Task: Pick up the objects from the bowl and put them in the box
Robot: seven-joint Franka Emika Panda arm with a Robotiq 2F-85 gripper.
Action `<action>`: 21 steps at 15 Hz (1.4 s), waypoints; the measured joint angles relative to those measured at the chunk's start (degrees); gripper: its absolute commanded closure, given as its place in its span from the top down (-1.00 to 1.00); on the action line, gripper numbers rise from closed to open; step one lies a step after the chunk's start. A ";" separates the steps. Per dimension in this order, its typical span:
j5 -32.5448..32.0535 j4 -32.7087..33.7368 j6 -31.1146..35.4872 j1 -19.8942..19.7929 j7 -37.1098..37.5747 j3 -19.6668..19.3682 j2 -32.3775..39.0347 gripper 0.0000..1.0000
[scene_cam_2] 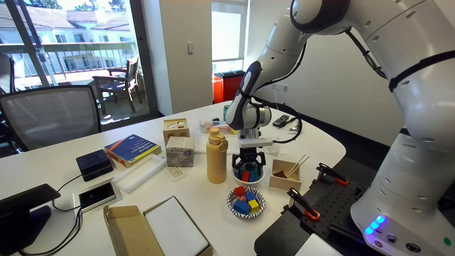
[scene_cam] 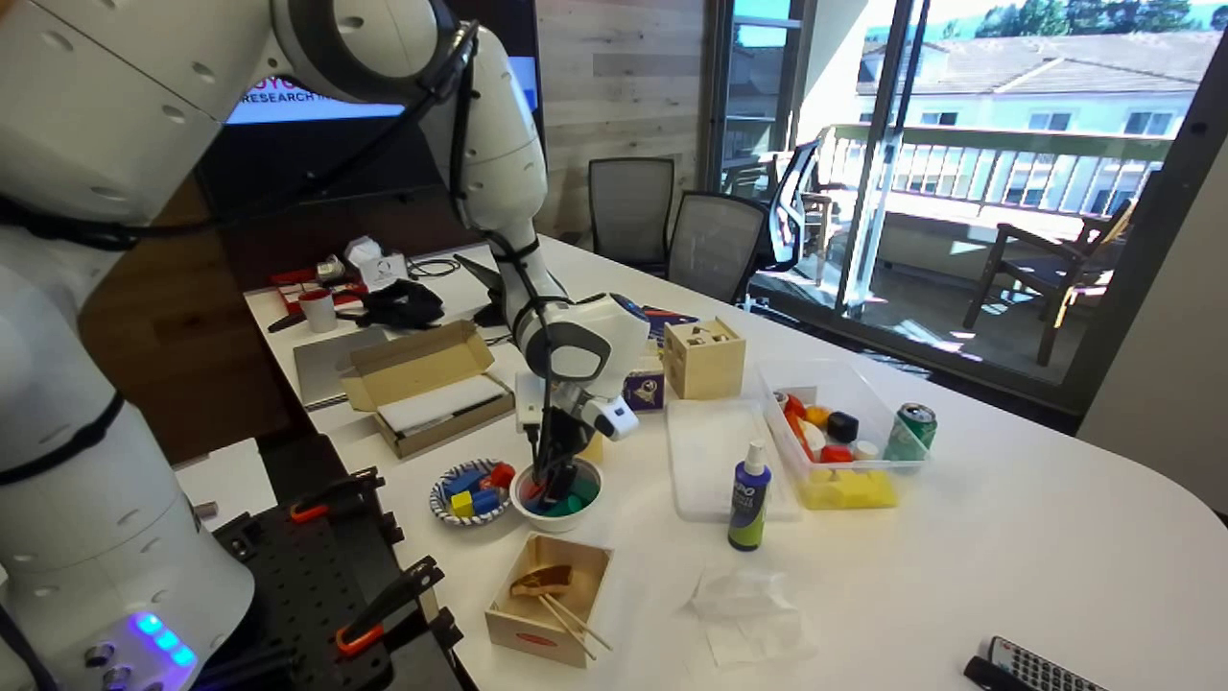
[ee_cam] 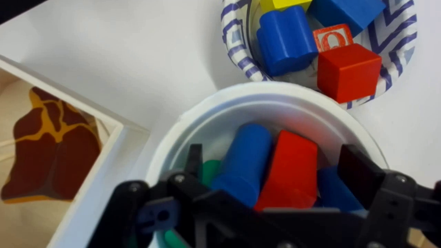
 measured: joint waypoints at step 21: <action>-0.03 -0.48 -0.18 0.11 -0.01 0.07 -3.72 -0.20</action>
